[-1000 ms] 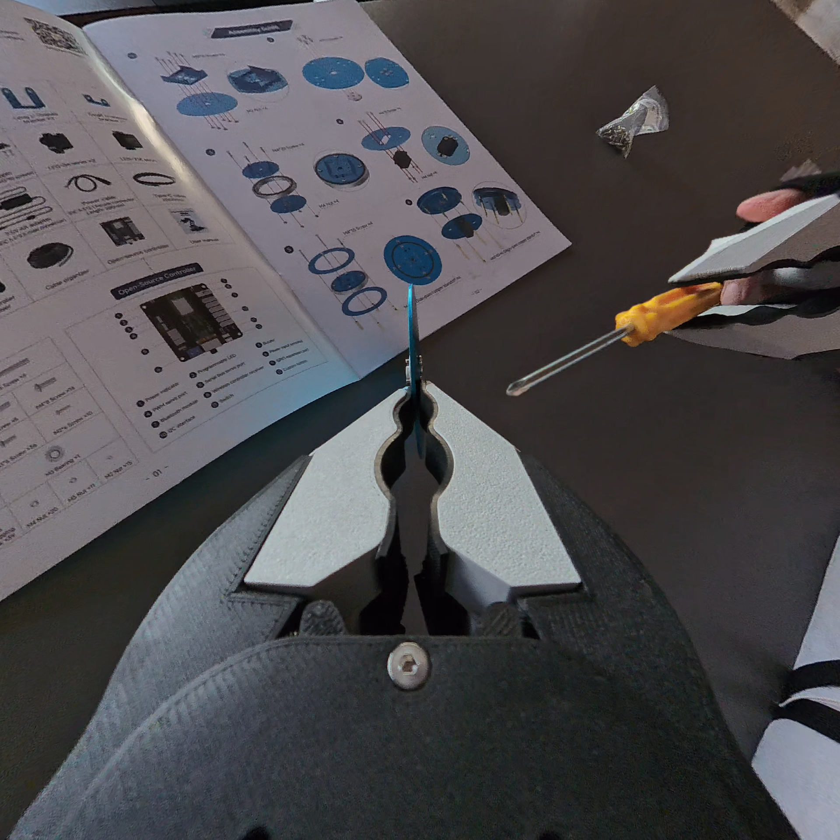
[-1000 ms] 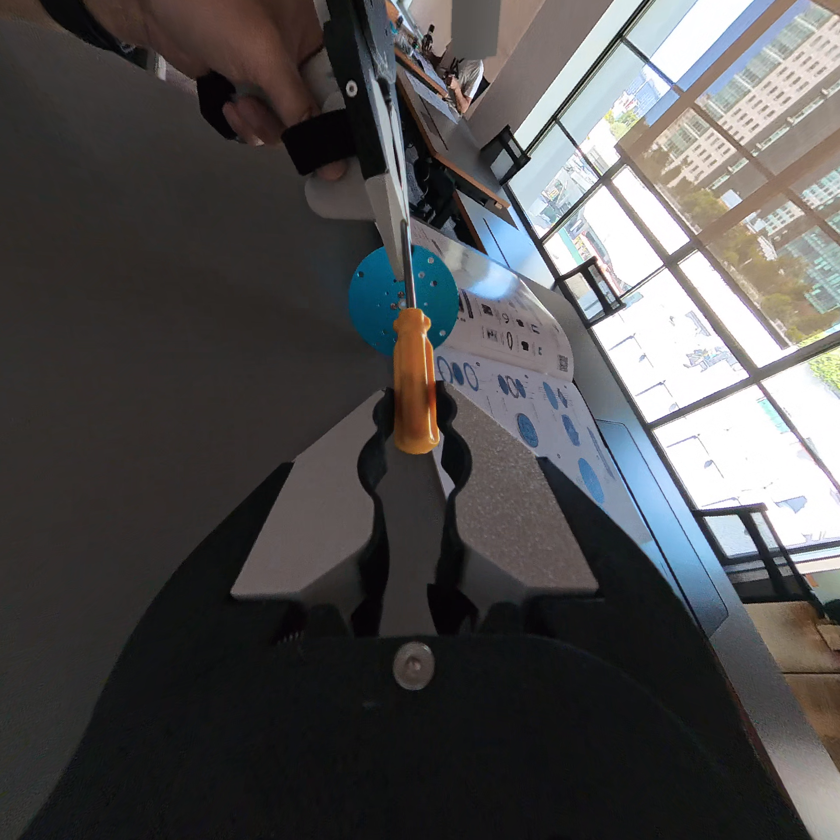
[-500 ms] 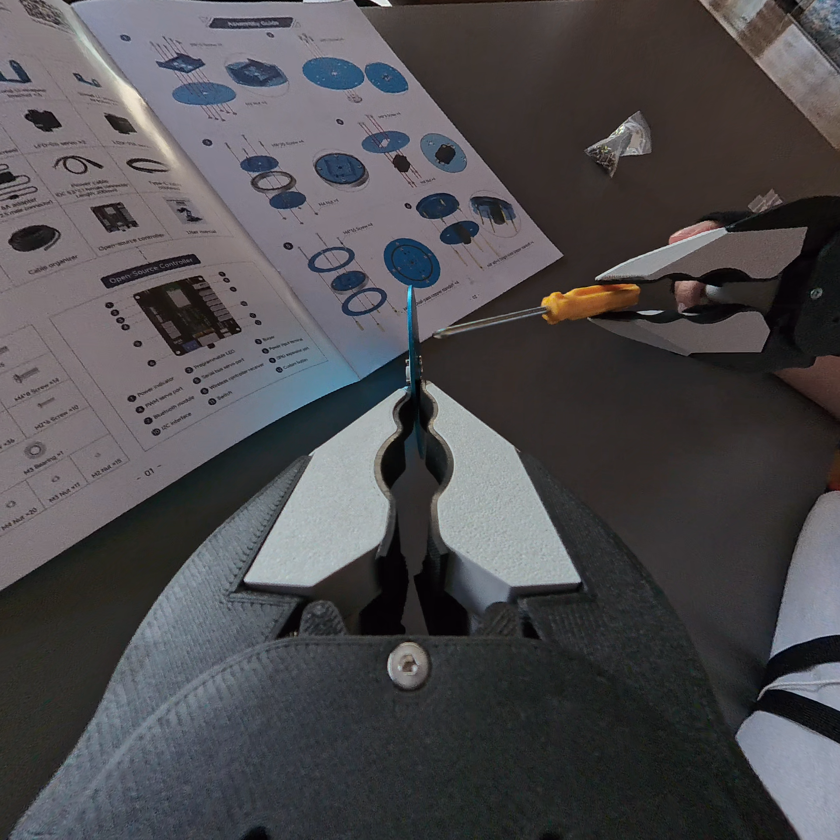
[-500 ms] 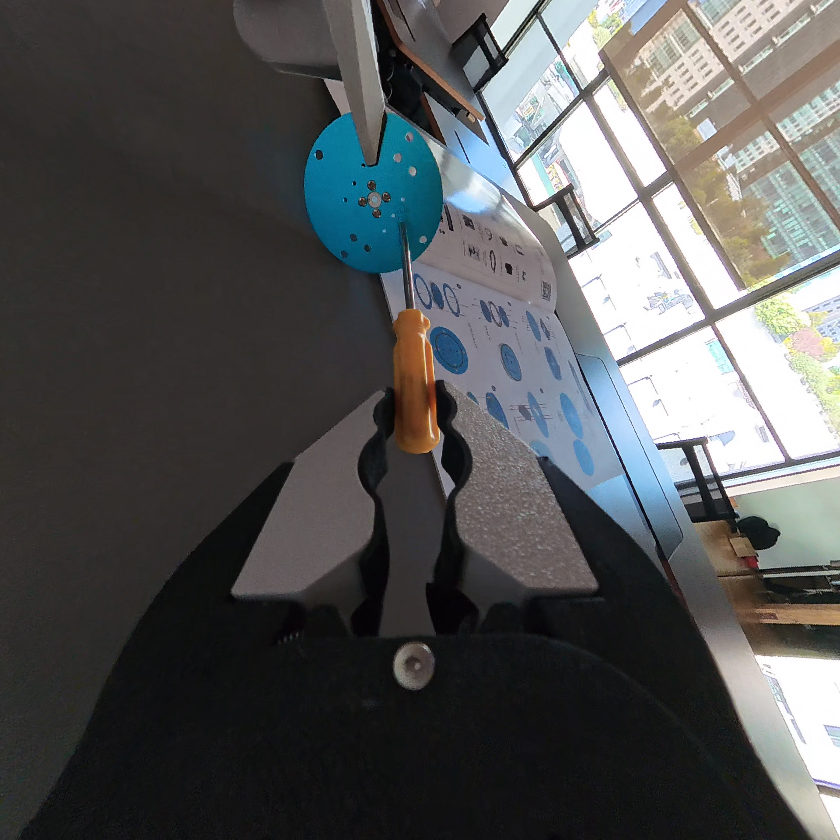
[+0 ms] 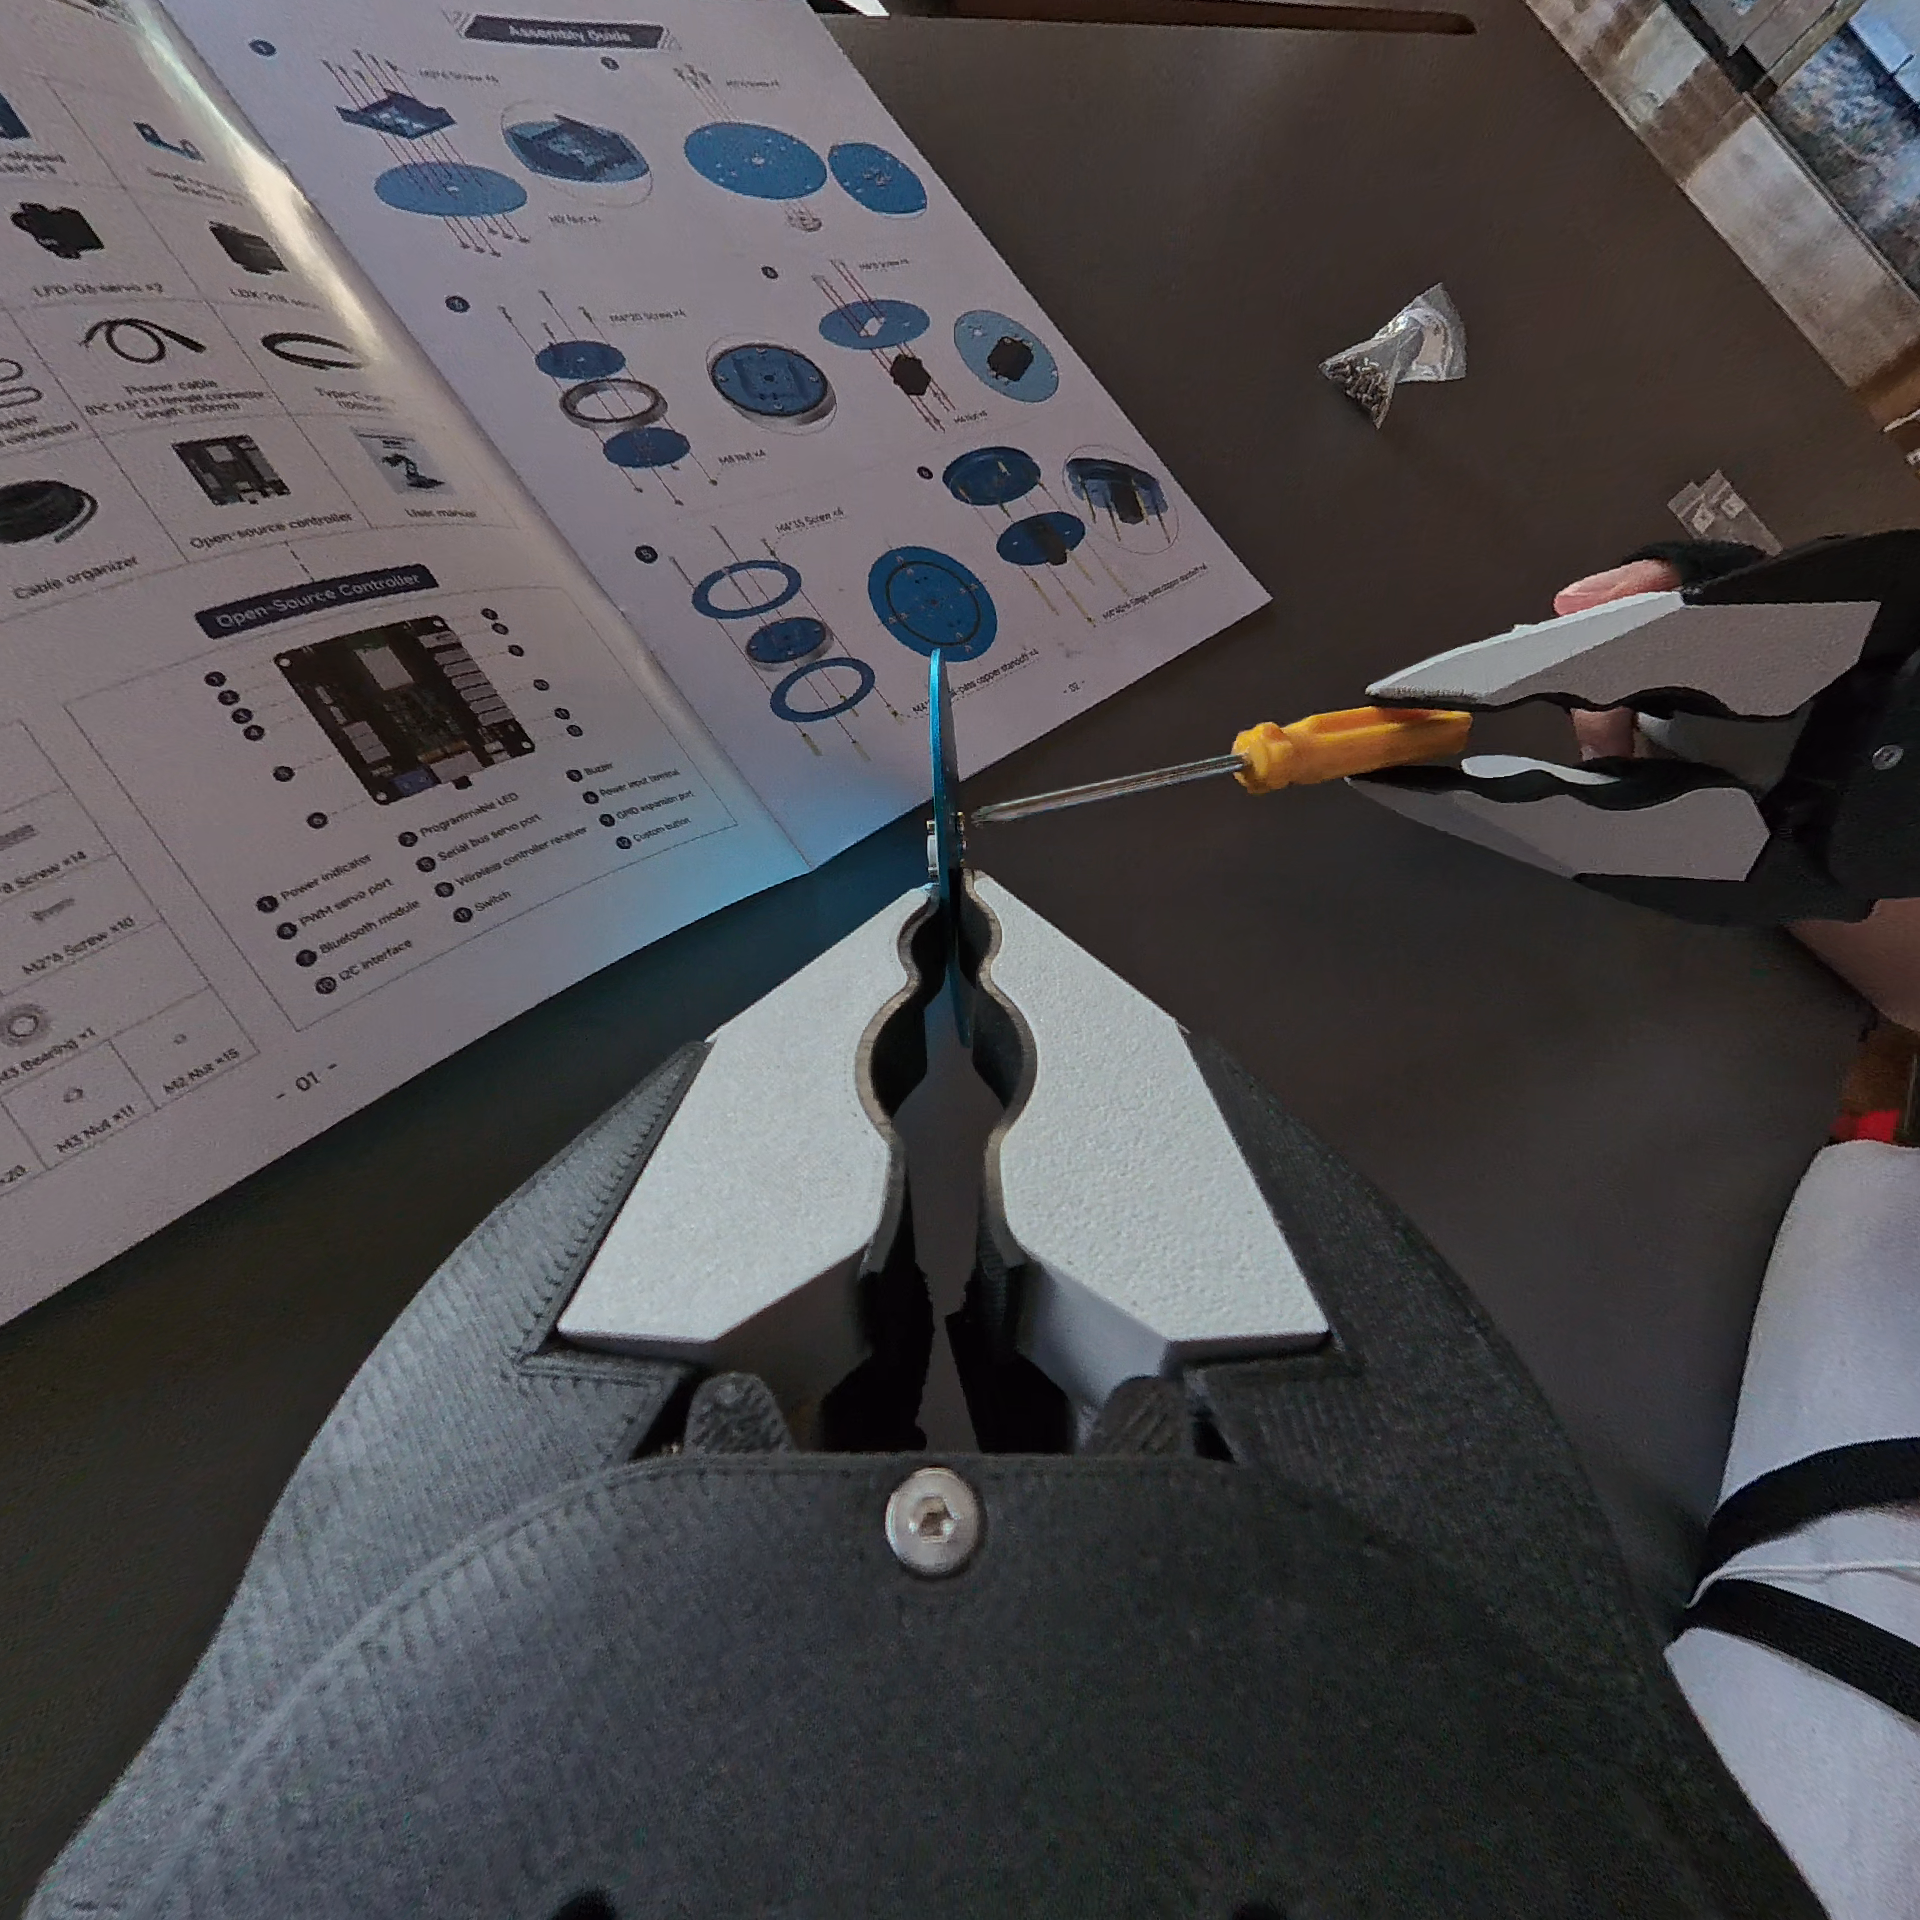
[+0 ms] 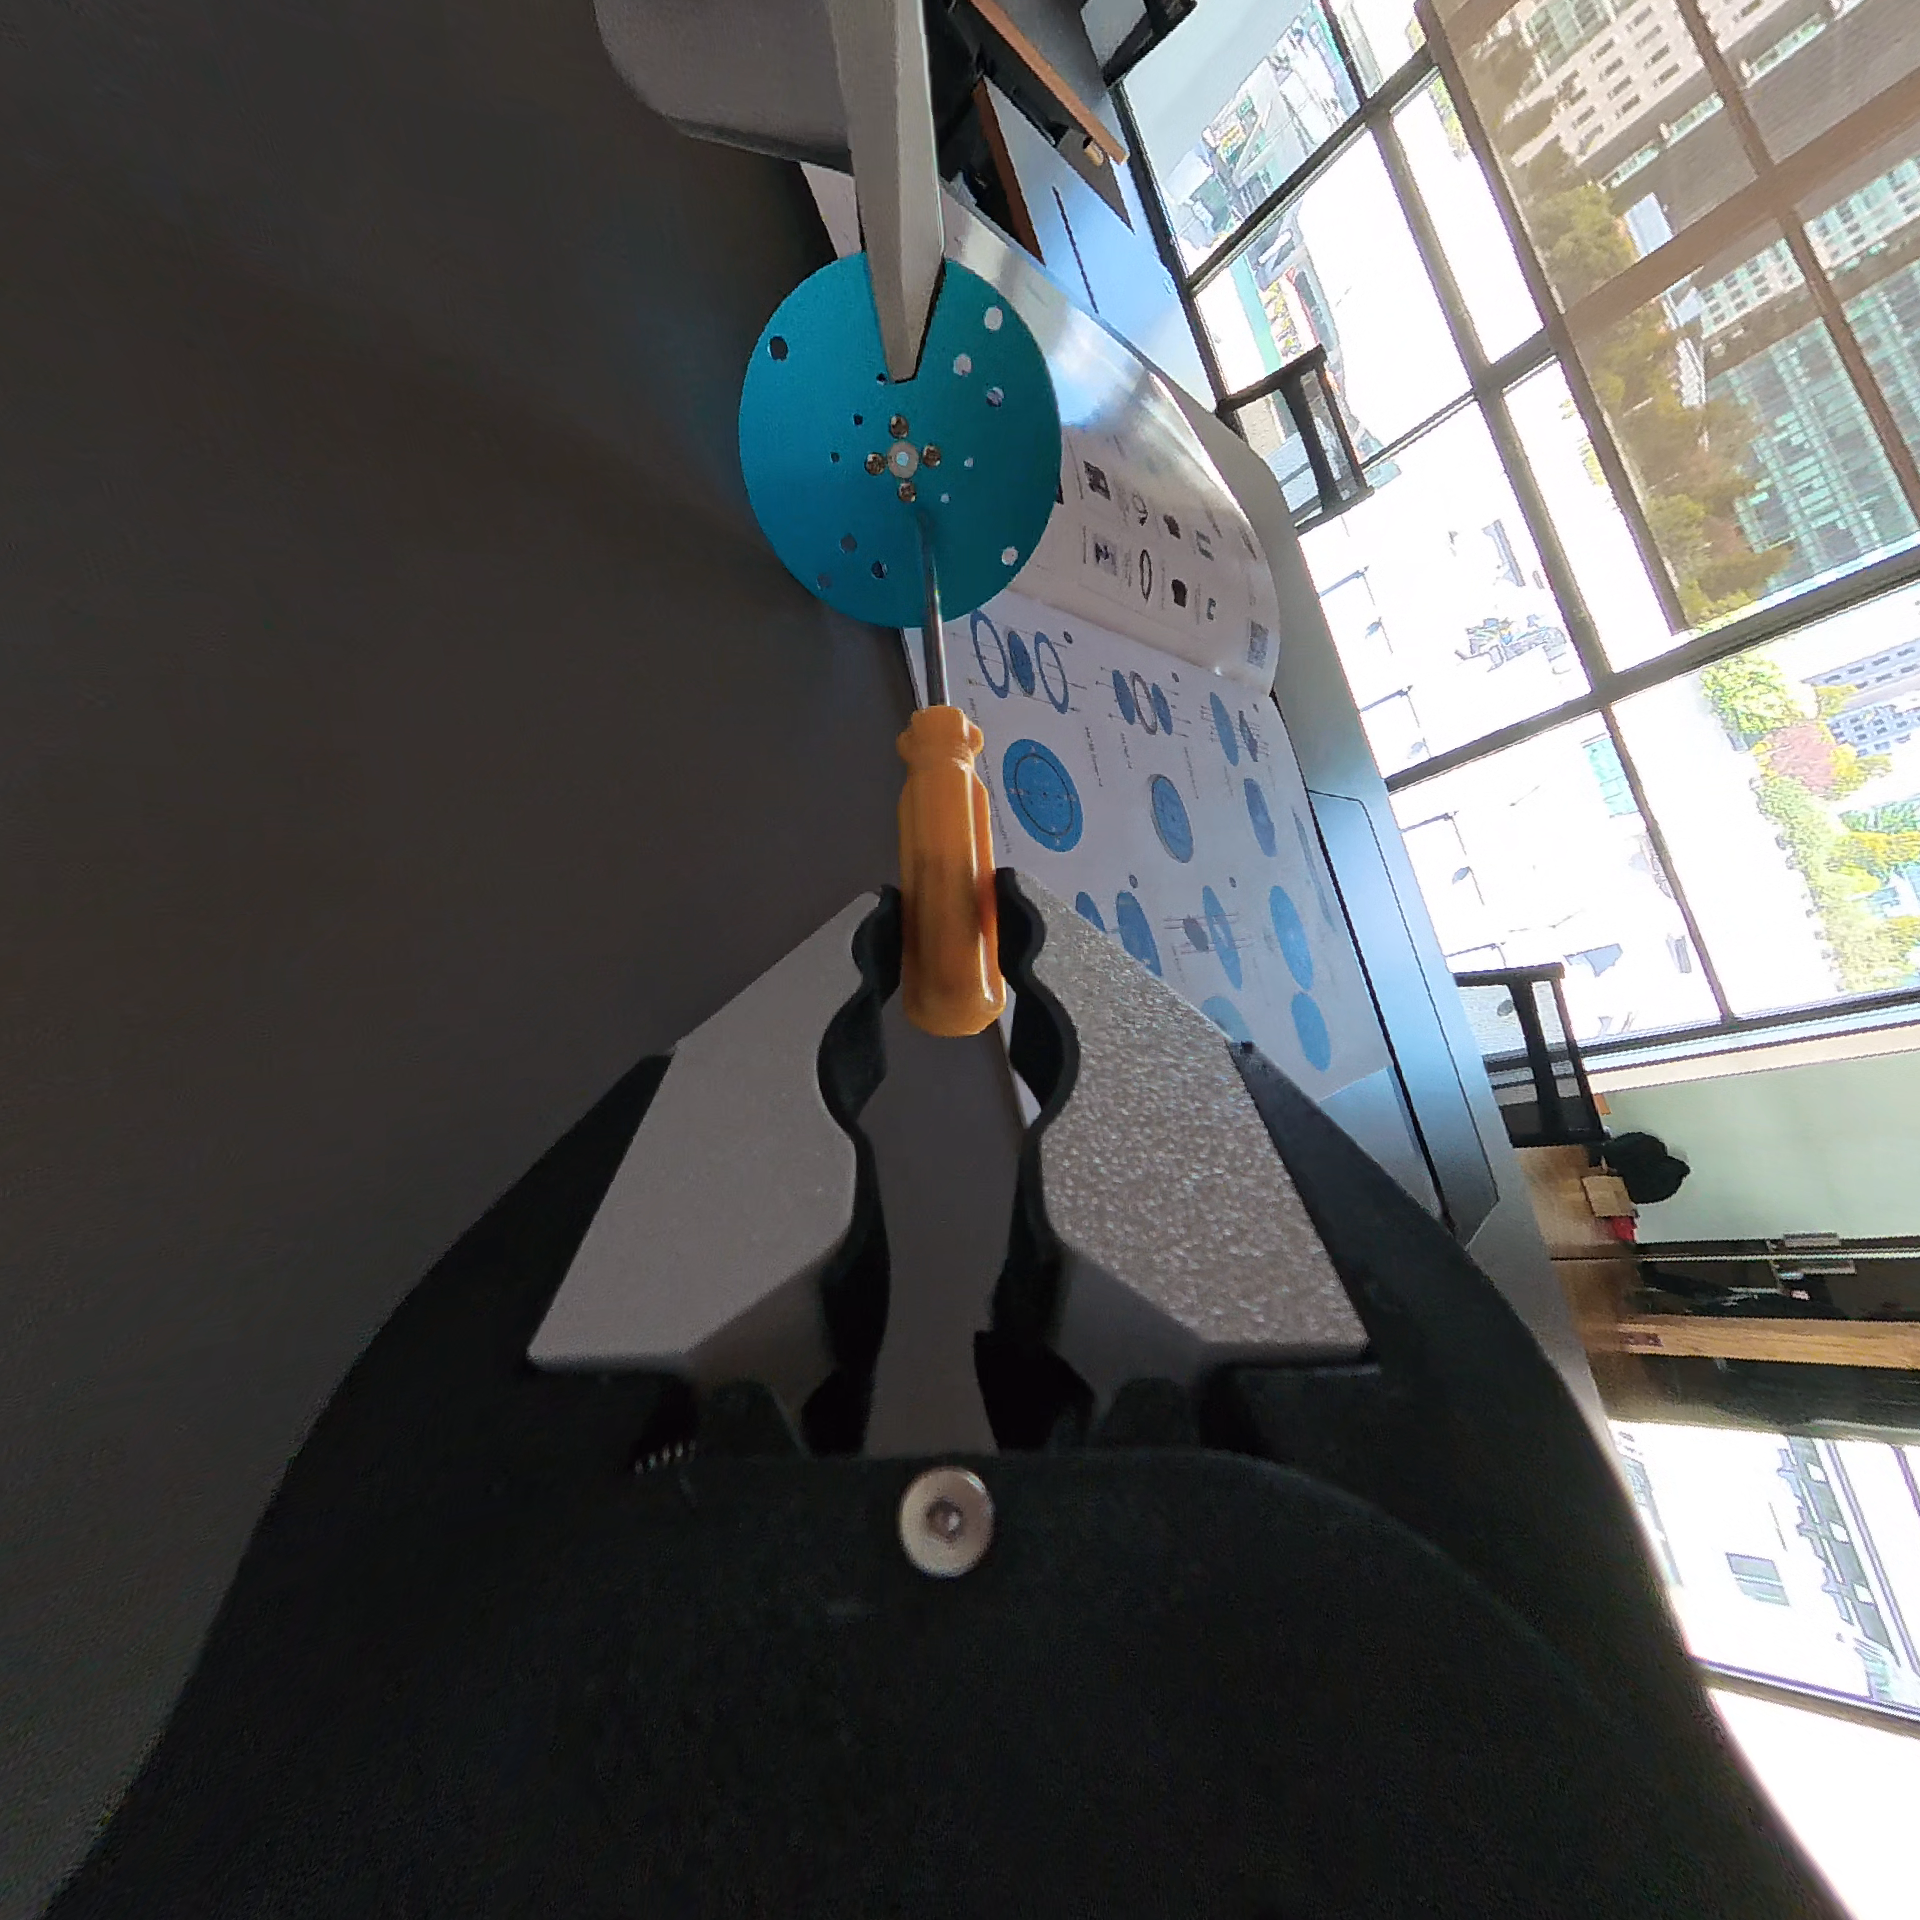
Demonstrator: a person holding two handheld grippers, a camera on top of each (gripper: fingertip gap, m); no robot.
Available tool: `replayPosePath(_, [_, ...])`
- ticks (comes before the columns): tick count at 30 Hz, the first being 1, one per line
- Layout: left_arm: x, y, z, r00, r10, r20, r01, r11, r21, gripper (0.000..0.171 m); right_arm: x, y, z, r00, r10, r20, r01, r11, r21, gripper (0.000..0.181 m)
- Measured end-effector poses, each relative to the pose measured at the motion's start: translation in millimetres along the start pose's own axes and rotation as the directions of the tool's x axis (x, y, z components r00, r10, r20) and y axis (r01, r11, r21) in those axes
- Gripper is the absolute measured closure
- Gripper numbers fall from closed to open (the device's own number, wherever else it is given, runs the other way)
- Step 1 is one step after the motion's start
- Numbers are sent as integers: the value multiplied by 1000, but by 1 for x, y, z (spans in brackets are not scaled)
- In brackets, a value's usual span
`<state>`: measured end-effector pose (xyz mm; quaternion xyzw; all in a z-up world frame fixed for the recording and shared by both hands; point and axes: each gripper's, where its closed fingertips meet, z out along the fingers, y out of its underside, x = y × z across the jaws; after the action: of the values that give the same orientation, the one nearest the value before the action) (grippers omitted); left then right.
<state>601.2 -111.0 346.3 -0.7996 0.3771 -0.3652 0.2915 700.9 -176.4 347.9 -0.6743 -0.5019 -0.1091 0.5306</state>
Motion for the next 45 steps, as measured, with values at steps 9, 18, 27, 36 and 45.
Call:
replayPosePath(9, [-1, 0, 0, 1000, -7, 0, 7, 1000, 0, 171, -2, -6, -2, 999, -48, -16, 48, 999, 16, 164])
replayPosePath(18, [0, 0, 0, 1000, 1, 9, -1, 1000, 0, 171, -6, -9, 0, 996, -88, -16, 88, 996, 6, 164])
replayPosePath(27, [0, 0, 0, 1000, 6, 14, -6, 1000, -1, 171, -5, -11, 0, 989, -143, -41, 142, 990, -6, 164])
replayPosePath(36, [1, 1, 0, 1000, 17, 21, -17, 1000, -3, 171, -5, -11, 0, 980, -189, -56, 188, 982, -27, 164])
replayPosePath(45, [3, 1, 0, 995, 65, 76, -64, 998, -20, 171, -3, -27, -7, 727, -659, -192, 654, 750, -97, 164])
